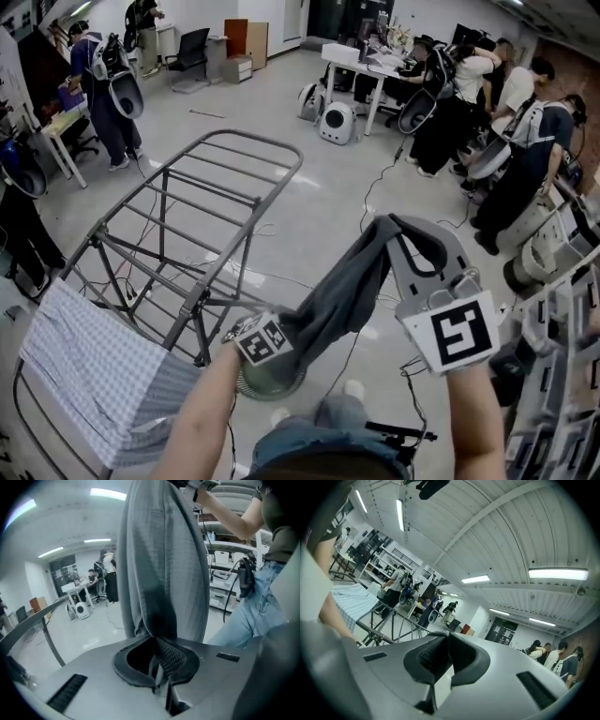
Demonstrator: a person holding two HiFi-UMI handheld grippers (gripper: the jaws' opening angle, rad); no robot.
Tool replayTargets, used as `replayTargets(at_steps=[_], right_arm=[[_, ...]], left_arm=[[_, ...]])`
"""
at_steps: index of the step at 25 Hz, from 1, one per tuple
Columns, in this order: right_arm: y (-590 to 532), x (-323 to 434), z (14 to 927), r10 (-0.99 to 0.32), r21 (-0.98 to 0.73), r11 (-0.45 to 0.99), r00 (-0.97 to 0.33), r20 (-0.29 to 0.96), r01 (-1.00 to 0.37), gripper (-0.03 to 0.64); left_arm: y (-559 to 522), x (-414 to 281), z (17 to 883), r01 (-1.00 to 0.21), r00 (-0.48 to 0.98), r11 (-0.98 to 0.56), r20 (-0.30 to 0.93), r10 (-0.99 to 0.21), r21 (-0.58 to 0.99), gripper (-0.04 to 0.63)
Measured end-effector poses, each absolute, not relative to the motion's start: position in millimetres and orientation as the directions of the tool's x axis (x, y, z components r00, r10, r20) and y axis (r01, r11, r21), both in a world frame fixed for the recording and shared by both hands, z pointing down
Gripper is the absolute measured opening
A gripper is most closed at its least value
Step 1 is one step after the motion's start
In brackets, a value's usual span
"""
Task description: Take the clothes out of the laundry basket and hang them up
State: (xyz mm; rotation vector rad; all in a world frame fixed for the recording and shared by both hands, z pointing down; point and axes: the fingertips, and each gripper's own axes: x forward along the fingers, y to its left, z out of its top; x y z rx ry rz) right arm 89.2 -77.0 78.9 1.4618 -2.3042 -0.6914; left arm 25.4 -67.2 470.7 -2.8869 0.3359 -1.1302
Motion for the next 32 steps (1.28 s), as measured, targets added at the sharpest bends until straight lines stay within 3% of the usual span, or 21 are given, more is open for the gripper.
replayTargets(at_steps=[7,13,17,23,32], right_arm=[[-108,177,79,-0.927,0.526,0.316,-0.376,-0.006,-0.789,0.006],[-144,233,92,-0.904,0.505,0.378,-0.427,0.021,-0.776,0.006],[-174,262,84,-0.883,0.509,0.412,-0.469,0.02,-0.755,0.006],[-221,299,78,-0.819,0.522,0.501,-0.573,0.028,-0.69,0.006],[-260,303,66,-0.794,0.557,0.492,-0.607,-0.027,-0.669,0.006]], left_arm=[[-101,-14,417,-0.549,0.597,-0.816,0.599,-0.534,-0.18,0.005],[-119,-54,340,-0.772,0.271,-0.504,0.518,-0.812,-0.387,0.004],[-131,-71,265,-0.761,-0.001,-0.247,0.381,-0.925,-0.6,0.003],[-126,-62,178,-0.689,-0.277,0.046,0.204,-0.939,-0.724,0.003],[-101,-50,102,-0.555,-0.477,0.294,0.008,-0.879,-0.778,0.003]])
